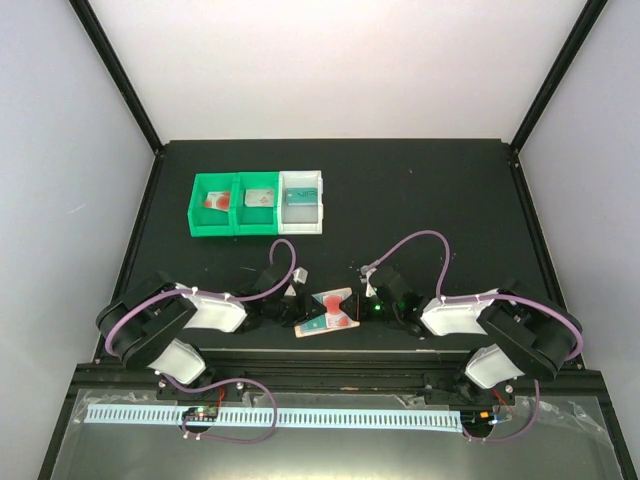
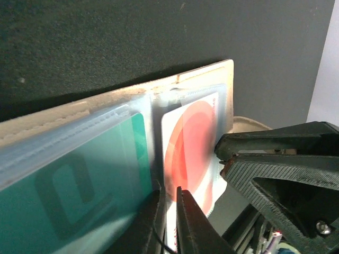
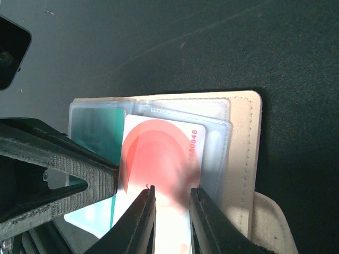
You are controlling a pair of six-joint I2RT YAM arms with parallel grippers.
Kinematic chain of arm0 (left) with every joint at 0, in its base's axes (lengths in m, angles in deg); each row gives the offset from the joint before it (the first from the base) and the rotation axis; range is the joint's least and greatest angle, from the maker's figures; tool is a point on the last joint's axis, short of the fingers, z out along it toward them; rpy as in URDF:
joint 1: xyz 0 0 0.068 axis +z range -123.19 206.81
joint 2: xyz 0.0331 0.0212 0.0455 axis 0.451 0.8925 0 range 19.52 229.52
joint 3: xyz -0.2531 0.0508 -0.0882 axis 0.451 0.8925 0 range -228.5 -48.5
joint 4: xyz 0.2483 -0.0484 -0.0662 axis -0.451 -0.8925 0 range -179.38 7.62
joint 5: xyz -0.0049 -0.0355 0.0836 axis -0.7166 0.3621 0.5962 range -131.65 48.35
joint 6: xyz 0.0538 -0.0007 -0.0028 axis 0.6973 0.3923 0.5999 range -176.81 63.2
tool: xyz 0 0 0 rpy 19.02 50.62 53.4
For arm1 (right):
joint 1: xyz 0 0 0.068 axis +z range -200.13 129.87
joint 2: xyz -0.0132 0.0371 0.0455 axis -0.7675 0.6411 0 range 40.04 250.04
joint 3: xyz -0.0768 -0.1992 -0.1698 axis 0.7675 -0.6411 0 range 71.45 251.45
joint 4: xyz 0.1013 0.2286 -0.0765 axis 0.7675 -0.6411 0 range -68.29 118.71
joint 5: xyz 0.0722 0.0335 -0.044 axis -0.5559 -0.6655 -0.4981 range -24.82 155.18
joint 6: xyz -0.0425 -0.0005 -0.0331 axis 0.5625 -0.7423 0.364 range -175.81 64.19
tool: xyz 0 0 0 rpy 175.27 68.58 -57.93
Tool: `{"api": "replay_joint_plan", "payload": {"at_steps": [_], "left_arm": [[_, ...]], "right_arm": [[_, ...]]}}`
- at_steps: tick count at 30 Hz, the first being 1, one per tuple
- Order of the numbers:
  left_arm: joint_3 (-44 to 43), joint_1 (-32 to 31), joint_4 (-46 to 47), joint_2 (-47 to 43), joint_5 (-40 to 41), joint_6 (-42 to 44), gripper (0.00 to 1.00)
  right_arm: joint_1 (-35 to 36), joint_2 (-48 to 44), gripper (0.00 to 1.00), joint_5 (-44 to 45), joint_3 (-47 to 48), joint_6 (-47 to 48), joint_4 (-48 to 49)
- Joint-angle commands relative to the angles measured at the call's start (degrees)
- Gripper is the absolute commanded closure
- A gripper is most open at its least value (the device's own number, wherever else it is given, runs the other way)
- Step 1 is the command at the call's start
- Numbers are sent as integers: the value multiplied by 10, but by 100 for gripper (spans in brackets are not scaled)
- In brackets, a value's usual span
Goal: Take the credit cards out of the card holder
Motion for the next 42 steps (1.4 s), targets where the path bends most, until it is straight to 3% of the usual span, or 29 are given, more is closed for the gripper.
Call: {"api": "replay_joint_plan", "payload": {"at_steps": [1,19,24,31,38,42], "left_arm": [[3,-4,10,0,6,4,95],[37,21,-34,-75,36,12,98],[47,21,-52,-93,30,6,79],[67,20,-128,-165,28,15,65],[102,20,-197,-260,43,9,63],[121,21,-178,-269,65,5,72]], "right_arm": [[3,10,81,-2,-21,-3,-52],[3,0,81,5,-24,-6,-58],[3,-14,81,10,-8,5,-97],[2,-46,80,13,9,26,-146],[3,-20,80,-21,5,19,-115],[2,-18,80,-18,6,16,-114]]}}
